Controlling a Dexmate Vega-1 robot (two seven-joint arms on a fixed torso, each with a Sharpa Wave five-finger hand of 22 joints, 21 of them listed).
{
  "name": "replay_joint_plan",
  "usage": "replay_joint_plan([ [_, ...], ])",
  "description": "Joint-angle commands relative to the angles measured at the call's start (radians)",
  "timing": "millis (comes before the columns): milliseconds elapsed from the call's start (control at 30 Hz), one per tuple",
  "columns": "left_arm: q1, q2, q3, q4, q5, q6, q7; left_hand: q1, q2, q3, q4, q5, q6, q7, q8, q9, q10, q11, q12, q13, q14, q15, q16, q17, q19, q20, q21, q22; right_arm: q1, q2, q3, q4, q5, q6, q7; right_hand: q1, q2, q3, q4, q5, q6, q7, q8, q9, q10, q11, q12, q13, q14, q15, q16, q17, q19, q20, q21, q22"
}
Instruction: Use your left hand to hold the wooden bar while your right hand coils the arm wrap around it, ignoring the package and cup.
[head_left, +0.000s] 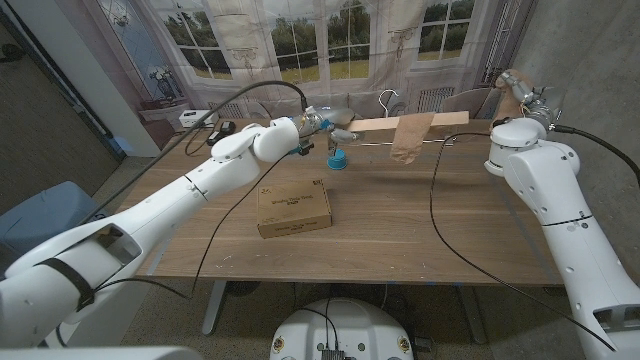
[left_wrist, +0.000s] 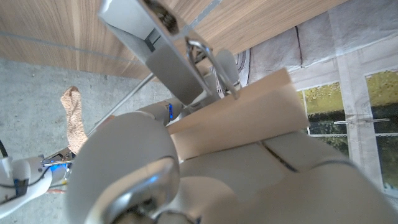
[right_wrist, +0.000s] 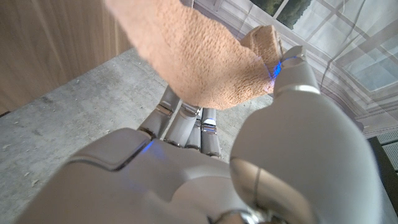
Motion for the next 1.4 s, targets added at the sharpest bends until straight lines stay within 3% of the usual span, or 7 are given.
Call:
replay_joint_plan([
  [33,0.042,0.012,-0.058,0.001,-0.077,-0.050,0.084,0.003,0.004,0.003,0.000,0.009,-0.003,0.002,0.006,0.004,0.003,0.001,0.007,-0.001,0.002,0.003,-0.001,0.003,-0.004,-0.061,0.003,0.004,-0.056,0.003,0.008,0.001,0.011,0.001,-0.007,0.323,0.328,0.003,0.009,0.008,0.354,-0.151,0.007,0.001,0.396,-0.187,0.007,0.208,-0.010,-0.038,0.010,0.000,-0.008,-0.002,0.007,-0.002],
  [467,0.045,0.011,-0.060,-0.013,-0.051,-0.004,0.110,0.003,0.004,0.003,0.001,0.011,-0.005,0.001,0.008,0.000,-0.002,-0.001,0.017,0.005,0.003,0.003,0.002,0.007,-0.002,-0.062,0.004,0.003,-0.110,-0.007,-0.015,0.023,0.007,0.057,0.019,0.324,0.328,0.003,0.010,0.008,0.356,-0.152,0.005,0.003,0.400,-0.188,0.006,0.207,-0.011,-0.038,0.012,0.000,-0.012,-0.001,0.020,-0.009],
  [1100,0.024,-0.031,-0.043,0.014,-0.012,0.099,0.173,0.003,0.005,0.004,0.002,0.012,-0.005,0.002,0.016,-0.001,-0.004,-0.006,0.036,0.013,0.007,0.002,0.003,0.006,0.001,-0.066,0.006,0.007,-0.276,0.041,-0.029,0.103,0.028,0.310,0.058,0.325,0.328,0.003,0.011,0.008,0.358,-0.147,0.003,0.006,0.401,-0.187,0.004,0.209,-0.013,-0.038,0.013,-0.001,-0.019,-0.001,0.039,-0.020],
  [1400,-0.004,-0.055,-0.019,0.033,0.004,0.134,0.182,0.003,0.005,0.004,0.002,0.013,-0.006,-0.001,0.017,-0.003,-0.006,-0.005,0.048,0.016,0.008,0.002,0.004,0.007,0.003,-0.067,0.005,0.007,-0.323,0.035,-0.079,0.139,0.008,0.371,0.069,0.326,0.328,0.003,0.011,0.009,0.360,-0.146,0.002,0.008,0.401,-0.183,0.003,0.211,-0.013,-0.038,0.014,-0.002,-0.022,0.000,0.049,-0.026],
])
